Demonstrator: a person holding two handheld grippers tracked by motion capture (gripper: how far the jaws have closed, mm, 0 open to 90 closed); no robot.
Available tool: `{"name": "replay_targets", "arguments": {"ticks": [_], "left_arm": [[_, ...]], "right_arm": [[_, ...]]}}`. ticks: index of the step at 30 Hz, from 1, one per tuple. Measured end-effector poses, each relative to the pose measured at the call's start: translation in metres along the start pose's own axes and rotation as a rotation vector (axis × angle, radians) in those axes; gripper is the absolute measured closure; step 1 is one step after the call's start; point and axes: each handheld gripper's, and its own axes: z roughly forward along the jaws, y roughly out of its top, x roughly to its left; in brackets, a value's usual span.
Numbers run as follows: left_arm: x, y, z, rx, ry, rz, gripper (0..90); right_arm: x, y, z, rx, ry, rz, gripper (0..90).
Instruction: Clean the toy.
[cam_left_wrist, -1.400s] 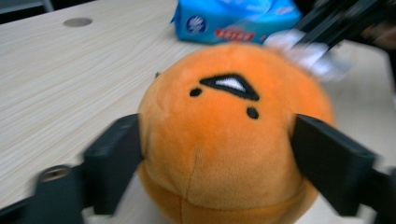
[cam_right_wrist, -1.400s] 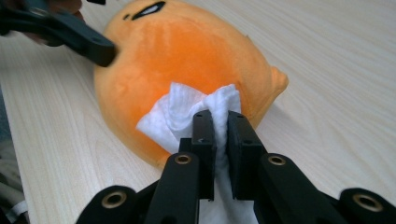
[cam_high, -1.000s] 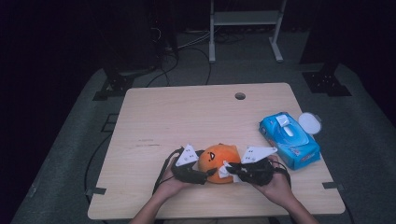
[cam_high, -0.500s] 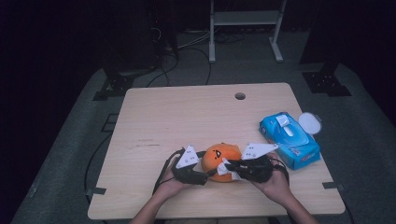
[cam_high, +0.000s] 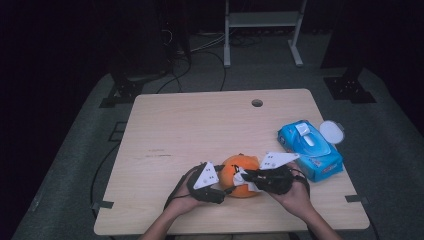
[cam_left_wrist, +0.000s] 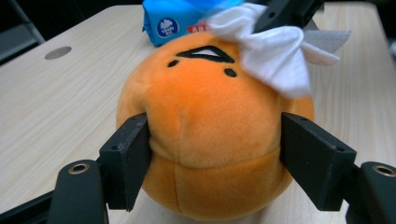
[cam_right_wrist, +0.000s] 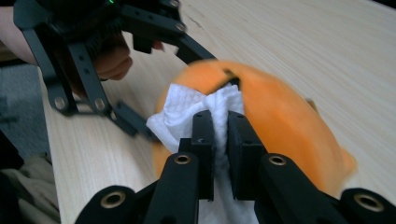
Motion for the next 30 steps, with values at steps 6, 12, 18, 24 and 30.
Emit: {"name": "replay_targets", "arguments": {"ticks": [6,12,18,24,30], "left_arm": [[0.007,-0.005,-0.001,-0.013,-0.014,-0.053,27.9],[0.014,-0.005,0.005,-0.021,-0.055,-0.253,12.7],[0.008,-0.005,0.005,-0.004,-0.030,-0.170,22.5],[0.000,-0.003,0.006,0.032,0.000,-0.043,24.5],[0.005,-0.003,0.003,-0.004,-0.037,-0.146,16.7]], "right_arm": [[-0.015,-0.003,-0.002,-0.002,-0.039,0.013,81.4],[-0.020,-0.015,-0.004,0.012,-0.021,0.067,81.6],[0.001,-0.004,0.004,0.003,-0.003,0.003,81.6],[-0.010,0.001,0.000,-0.034,-0.029,0.030,81.5],[-0.037,-0.020,-0.010,-0.010,-0.075,0.121,81.5]]}}
